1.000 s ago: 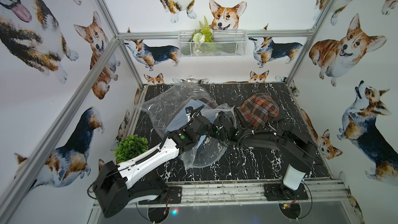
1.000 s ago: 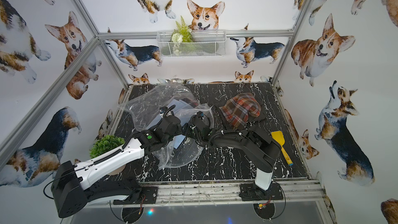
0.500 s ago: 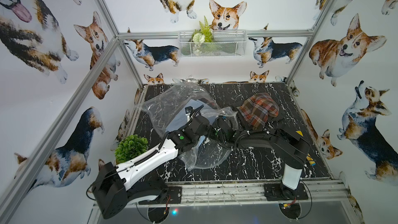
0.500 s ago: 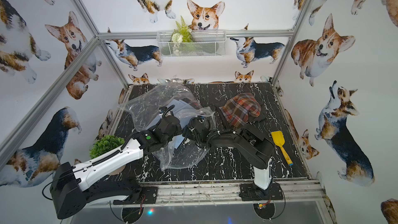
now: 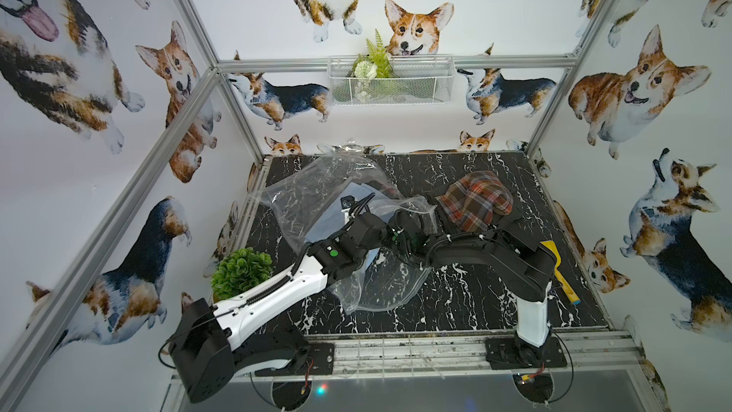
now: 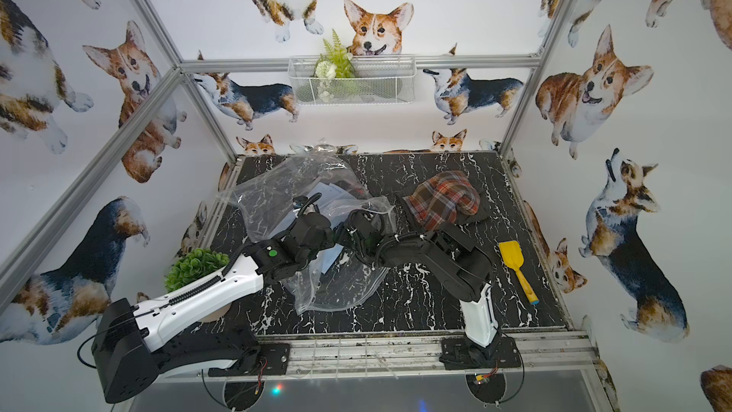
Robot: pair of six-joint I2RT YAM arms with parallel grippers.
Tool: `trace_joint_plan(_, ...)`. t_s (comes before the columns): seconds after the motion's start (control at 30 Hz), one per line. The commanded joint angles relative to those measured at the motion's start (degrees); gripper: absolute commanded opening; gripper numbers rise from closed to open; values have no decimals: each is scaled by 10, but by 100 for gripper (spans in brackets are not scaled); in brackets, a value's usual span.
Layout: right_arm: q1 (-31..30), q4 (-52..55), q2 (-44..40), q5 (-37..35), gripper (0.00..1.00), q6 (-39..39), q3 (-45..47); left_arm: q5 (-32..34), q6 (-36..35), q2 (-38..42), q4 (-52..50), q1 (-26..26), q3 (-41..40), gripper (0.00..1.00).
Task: Take the shirt out of the vacuum bag
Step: Take out the shirt from the vacuum bag.
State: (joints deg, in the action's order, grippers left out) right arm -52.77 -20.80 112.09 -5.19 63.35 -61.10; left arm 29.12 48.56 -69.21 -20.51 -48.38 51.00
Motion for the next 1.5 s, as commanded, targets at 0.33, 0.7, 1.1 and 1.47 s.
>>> trace_joint_plan(0.33, 14, -17, 14, 24, 60, 38, -52, 12, -4, 5, -3, 0, -10, 0)
trace_joint_plan(0.7, 21, -14, 34, 46, 31, 37, -92, 5, -11, 5, 0, 0, -13, 0)
trace_joint_plan(1.1, 27, -17, 18, 62, 0, 29, -97, 6, -14, 2, 6, 1, -14, 0)
trace_joint_plan(1.47, 26, -25, -50, 62, 0, 20, -52, 12, -16, 2, 5, 9, -11, 0)
